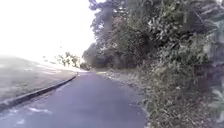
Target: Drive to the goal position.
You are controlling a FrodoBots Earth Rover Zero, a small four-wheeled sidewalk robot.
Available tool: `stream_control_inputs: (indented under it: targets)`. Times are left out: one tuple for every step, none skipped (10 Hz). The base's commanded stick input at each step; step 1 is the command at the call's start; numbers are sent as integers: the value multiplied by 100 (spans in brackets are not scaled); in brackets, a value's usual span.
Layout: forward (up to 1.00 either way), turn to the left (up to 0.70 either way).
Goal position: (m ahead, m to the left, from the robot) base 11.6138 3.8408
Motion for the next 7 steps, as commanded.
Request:
stream_control_inputs:
  targets:
    - [45,0]
    - [45,0]
    - [45,0]
    - [45,0]
    - [45,0]
    - [45,0]
    - [45,0]
